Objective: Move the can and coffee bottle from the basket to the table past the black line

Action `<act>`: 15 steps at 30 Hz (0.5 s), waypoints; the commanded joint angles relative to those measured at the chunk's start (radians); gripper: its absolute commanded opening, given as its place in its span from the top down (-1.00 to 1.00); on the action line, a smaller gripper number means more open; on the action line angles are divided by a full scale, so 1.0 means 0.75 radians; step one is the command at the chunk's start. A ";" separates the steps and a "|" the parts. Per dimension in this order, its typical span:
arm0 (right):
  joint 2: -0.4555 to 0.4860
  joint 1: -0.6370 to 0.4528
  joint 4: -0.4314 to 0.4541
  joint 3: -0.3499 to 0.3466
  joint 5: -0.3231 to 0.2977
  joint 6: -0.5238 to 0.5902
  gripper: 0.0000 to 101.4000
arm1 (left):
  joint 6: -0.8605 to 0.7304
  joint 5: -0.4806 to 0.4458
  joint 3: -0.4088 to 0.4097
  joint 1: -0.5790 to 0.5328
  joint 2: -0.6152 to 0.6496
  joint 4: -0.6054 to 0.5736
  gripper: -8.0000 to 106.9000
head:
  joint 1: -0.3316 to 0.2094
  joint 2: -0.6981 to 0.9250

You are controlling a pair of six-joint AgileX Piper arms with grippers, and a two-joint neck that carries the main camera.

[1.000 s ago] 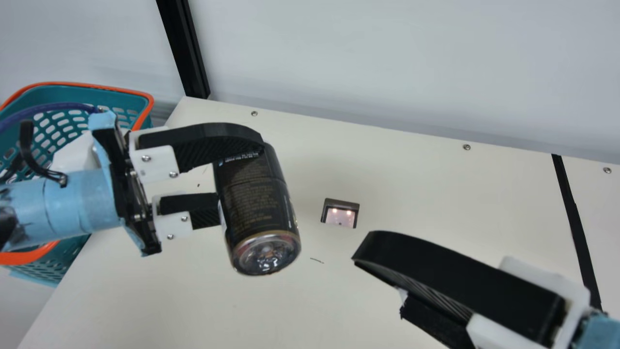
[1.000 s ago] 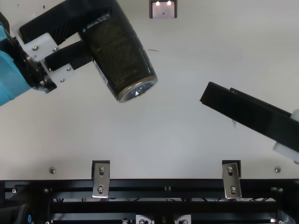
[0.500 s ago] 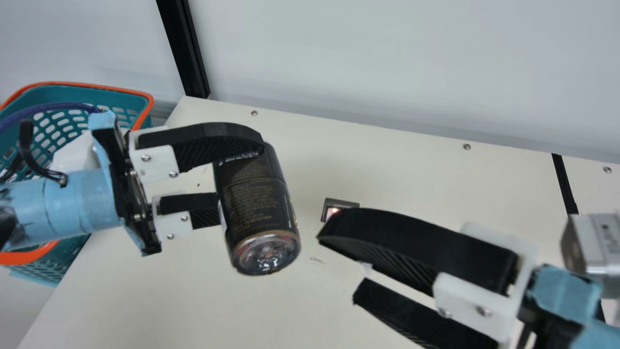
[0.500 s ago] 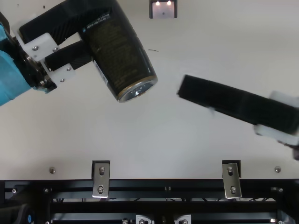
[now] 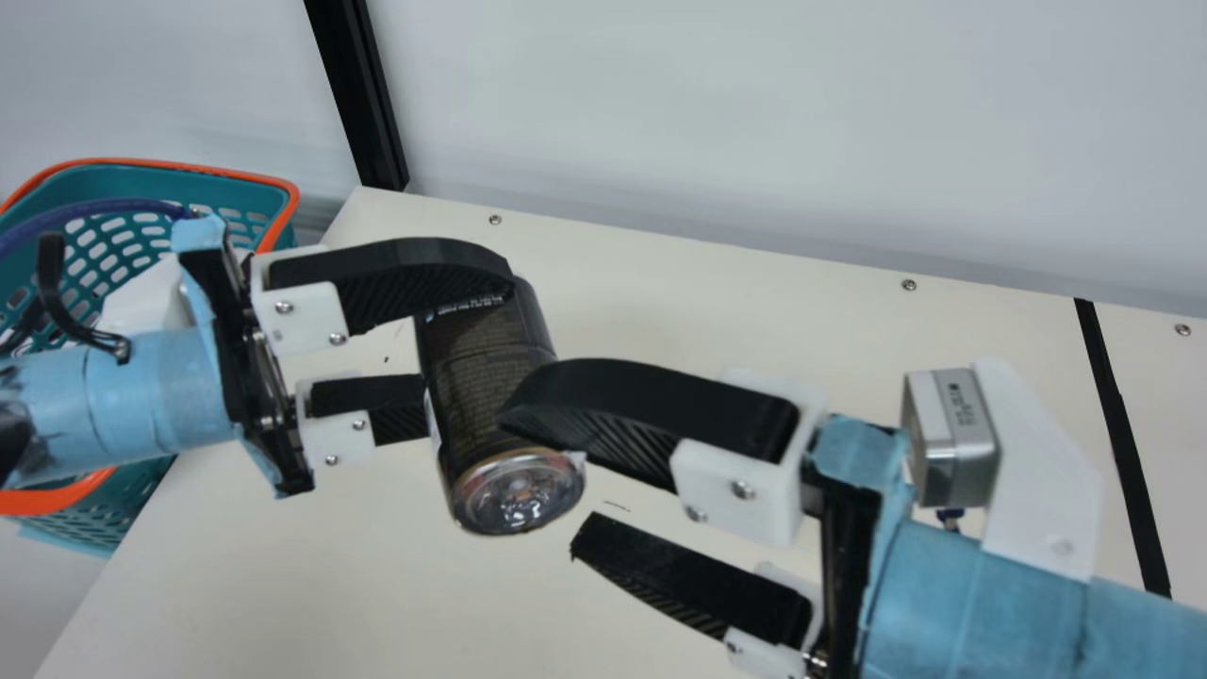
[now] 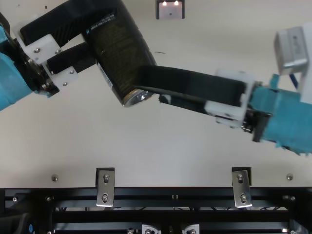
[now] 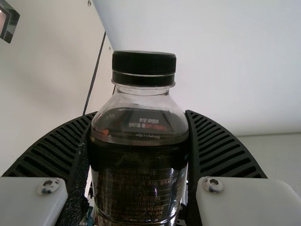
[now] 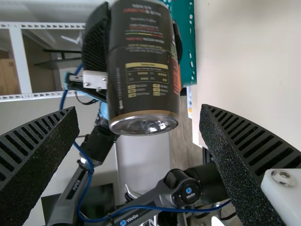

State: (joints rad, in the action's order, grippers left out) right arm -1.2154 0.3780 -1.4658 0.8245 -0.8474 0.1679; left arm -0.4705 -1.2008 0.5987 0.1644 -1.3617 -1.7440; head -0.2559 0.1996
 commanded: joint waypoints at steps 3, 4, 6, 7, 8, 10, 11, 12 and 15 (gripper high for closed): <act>-0.049 0.037 -0.035 0.015 0.025 0.028 -1.00 | 0.000 0.000 0.000 0.000 0.000 0.000 0.68 | -0.010 -0.004; -0.060 0.043 -0.042 0.018 0.029 0.035 -1.00 | 0.000 0.000 0.000 0.000 0.000 0.000 0.68 | -0.010 -0.004; -0.080 0.053 -0.054 0.024 0.038 0.046 -1.00 | 0.000 0.000 0.000 0.000 0.000 0.000 0.68 | -0.010 -0.004; -0.090 0.057 -0.061 0.027 0.041 0.053 -1.00 | 0.000 0.000 0.000 0.000 0.000 0.000 0.68 | -0.010 -0.004; -0.100 0.062 -0.066 0.032 0.046 0.056 -1.00 | 0.000 0.000 0.000 0.000 0.000 0.000 0.68 | -0.010 -0.004; -0.120 0.071 -0.078 0.041 0.054 0.065 -1.00 | 0.000 0.000 0.000 0.000 0.000 0.000 0.68 | -0.010 -0.004; -0.130 0.075 -0.084 0.045 0.057 0.070 -1.00 | 0.000 0.000 0.000 0.000 0.000 0.000 0.68 | -0.010 -0.004; -0.141 0.080 -0.091 0.051 0.061 0.076 -1.00 | 0.000 0.000 0.000 0.000 0.000 0.000 0.68 | -0.010 -0.004; -0.172 0.095 -0.108 0.072 0.070 0.086 -1.00 | 0.000 0.000 0.000 0.000 0.000 0.000 0.68 | -0.010 -0.004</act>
State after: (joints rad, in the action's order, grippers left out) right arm -1.3384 0.4471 -1.5429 0.8739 -0.7938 0.2323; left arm -0.4705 -1.2008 0.5987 0.1644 -1.3617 -1.7440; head -0.2559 0.1996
